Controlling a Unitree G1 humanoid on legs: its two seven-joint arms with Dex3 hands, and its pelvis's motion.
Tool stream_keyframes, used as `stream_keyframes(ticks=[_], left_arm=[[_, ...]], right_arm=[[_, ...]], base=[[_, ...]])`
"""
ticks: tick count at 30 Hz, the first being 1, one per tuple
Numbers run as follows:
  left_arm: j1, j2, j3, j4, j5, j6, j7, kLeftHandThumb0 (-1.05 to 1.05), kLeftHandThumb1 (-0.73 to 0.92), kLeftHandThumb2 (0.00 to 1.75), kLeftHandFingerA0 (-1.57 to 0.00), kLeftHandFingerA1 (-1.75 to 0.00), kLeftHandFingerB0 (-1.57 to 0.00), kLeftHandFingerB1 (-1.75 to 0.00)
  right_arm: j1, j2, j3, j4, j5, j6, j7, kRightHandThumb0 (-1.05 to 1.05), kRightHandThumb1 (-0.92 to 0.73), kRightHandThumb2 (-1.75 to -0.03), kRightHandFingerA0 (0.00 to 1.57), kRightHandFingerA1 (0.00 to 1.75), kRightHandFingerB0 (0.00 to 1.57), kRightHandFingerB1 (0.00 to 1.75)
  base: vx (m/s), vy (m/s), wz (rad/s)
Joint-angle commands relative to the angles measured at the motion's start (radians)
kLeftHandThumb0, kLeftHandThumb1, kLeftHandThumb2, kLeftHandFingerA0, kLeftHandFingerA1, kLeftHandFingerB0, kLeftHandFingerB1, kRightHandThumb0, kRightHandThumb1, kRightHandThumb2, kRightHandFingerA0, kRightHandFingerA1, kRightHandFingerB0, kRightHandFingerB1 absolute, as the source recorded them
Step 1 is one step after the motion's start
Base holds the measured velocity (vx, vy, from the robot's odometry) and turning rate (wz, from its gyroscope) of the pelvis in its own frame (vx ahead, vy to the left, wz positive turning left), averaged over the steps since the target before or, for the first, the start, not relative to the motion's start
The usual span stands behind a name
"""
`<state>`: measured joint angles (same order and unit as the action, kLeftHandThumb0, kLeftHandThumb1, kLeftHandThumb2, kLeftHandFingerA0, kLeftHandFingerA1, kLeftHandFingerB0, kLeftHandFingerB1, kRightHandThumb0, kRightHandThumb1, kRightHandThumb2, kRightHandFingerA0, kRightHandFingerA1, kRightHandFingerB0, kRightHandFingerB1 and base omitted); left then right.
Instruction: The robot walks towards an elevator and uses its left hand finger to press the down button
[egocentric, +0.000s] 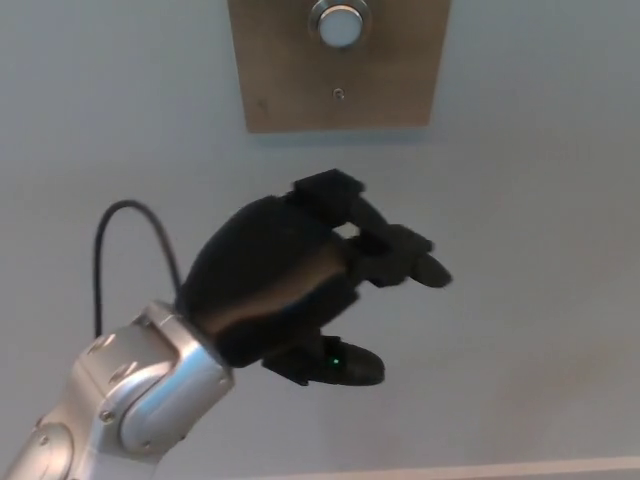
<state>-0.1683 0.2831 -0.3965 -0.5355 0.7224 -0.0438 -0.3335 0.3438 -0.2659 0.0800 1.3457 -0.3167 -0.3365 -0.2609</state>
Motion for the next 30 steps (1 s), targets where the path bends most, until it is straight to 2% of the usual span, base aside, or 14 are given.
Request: stream_keyframes(ticks=[1, 4, 5, 6, 7, 8, 11, 12, 13, 17, 23, 24, 28, 30], left_arm=[[-0.091, 0.037, -0.061, -0.073, 0.167, 0.130, -0.293, -0.68, 0.45, 0.54, -0.61, -0.95, -0.61, -0.60], [-0.114, 0.041, -0.062, -0.077, 0.179, 0.126, -0.312, -0.67, 0.45, 0.54, -0.60, -0.96, -0.62, -0.61], [-0.124, 0.044, -0.060, -0.080, 0.188, 0.128, -0.327, -0.68, 0.46, 0.55, -0.58, -0.96, -0.64, -0.61], [-0.146, 0.054, -0.056, -0.079, 0.205, 0.128, -0.350, -0.71, 0.36, 0.85, -0.59, -0.91, -0.64, -0.69], [-0.160, 0.062, -0.054, -0.075, 0.217, 0.126, -0.363, -0.71, 0.36, 0.85, -0.59, -0.91, -0.64, -0.69], [-0.168, 0.068, -0.045, -0.064, 0.226, 0.116, -0.344, -0.68, 0.45, 0.55, -0.61, -1.29, -0.72, -0.75], [-0.178, 0.073, -0.039, -0.058, 0.246, 0.116, -0.338, -0.70, 0.43, 0.57, -0.62, -1.34, -0.73, -0.83], [-0.181, 0.074, -0.035, -0.054, 0.253, 0.117, -0.335, -0.77, 0.31, 0.82, -0.75, -1.25, -0.75, -0.88], [-0.191, 0.075, -0.031, -0.047, 0.269, 0.117, -0.329, -0.59, 0.45, 0.58, -0.60, -1.39, -0.71, -1.08], [-0.221, 0.079, -0.011, -0.021, 0.300, 0.114, -0.306, -0.51, 0.39, 0.68, -0.60, -1.51, -0.68, -1.25], [-0.276, 0.074, 0.029, 0.031, 0.308, 0.108, -0.284, -0.49, 0.38, 0.71, -0.62, -1.50, -0.65, -1.24], [-0.295, 0.078, 0.037, 0.038, 0.318, 0.111, -0.285, -0.56, 0.30, 0.83, -0.75, -1.09, -0.76, -0.92], [-0.319, 0.077, 0.052, 0.048, 0.338, 0.107, -0.292, -0.56, 0.30, 0.83, -0.75, -1.09, -0.76, -0.92], [-0.321, 0.044, 0.065, 0.044, 0.331, 0.138, -0.288, -0.51, 0.41, 0.57, -0.77, -1.13, -0.80, -0.87]], right_arm=[[-0.001, -0.041, 0.004, 0.002, -0.005, -0.021, 0.001, -0.55, -0.53, -0.57, 0.49, 0.51, 0.49, 0.36], [-0.003, -0.040, 0.007, 0.002, -0.006, -0.009, 0.005, -0.53, -0.54, -0.57, 0.53, 0.52, 0.48, 0.35], [-0.003, -0.038, 0.004, 0.001, -0.003, -0.010, 0.005, -0.60, -0.44, -0.80, 0.53, 0.61, 0.43, 0.48], [-0.001, -0.038, 0.005, 0.000, -0.003, -0.012, -0.001, -0.53, -0.41, -0.81, 0.55, 0.64, 0.43, 0.50], [0.001, -0.040, 0.010, -0.001, -0.008, -0.014, -0.008, -0.53, -0.41, -0.81, 0.55, 0.64, 0.43, 0.50], [0.001, -0.039, 0.004, 0.001, -0.002, -0.017, -0.002, -0.51, -0.51, -0.57, 0.61, 0.56, 0.52, 0.36], [0.001, -0.040, 0.008, 0.003, -0.006, -0.014, -0.002, -0.62, -0.44, -0.80, 0.55, 0.61, 0.44, 0.48], [0.002, -0.038, 0.008, 0.004, -0.005, -0.016, -0.003, -0.52, -0.51, -0.57, 0.62, 0.54, 0.50, 0.36], [0.002, -0.038, 0.008, 0.004, -0.004, -0.015, 0.000, -0.51, -0.53, -0.57, 0.62, 0.56, 0.49, 0.36], [0.010, -0.038, 0.014, 0.004, -0.006, -0.026, -0.004, -0.58, -0.44, -0.80, 0.55, 0.62, 0.45, 0.49], [0.019, -0.036, 0.012, 0.003, 0.000, -0.029, -0.004, -0.57, -0.54, -0.57, 0.56, 0.55, 0.52, 0.36], [0.024, -0.036, 0.008, 0.002, 0.004, -0.036, -0.002, -0.46, -0.54, -0.57, 0.51, 0.51, 0.51, 0.36], [0.033, -0.036, 0.001, -0.001, 0.011, -0.047, 0.002, -0.46, -0.54, -0.57, 0.51, 0.51, 0.51, 0.36], [0.035, -0.037, 0.006, 0.006, 0.003, -0.056, -0.006, -0.47, -0.54, -0.57, 0.52, 0.51, 0.53, 0.36]], base=[[0.00, 0.000, 0.00], [0.00, 0.000, 0.00], [0.00, 0.000, 0.00], [0.00, 0.000, 0.00], [0.00, 0.000, 0.00], [0.00, 0.000, 0.00], [0.00, 0.000, 0.00], [0.00, 0.000, 0.00], [0.00, 0.000, 0.00], [0.00, 0.000, 0.00], [0.00, 0.000, 0.00], [0.00, 0.000, 0.00], [0.00, 0.000, 0.00], [0.00, 0.000, 0.00]])
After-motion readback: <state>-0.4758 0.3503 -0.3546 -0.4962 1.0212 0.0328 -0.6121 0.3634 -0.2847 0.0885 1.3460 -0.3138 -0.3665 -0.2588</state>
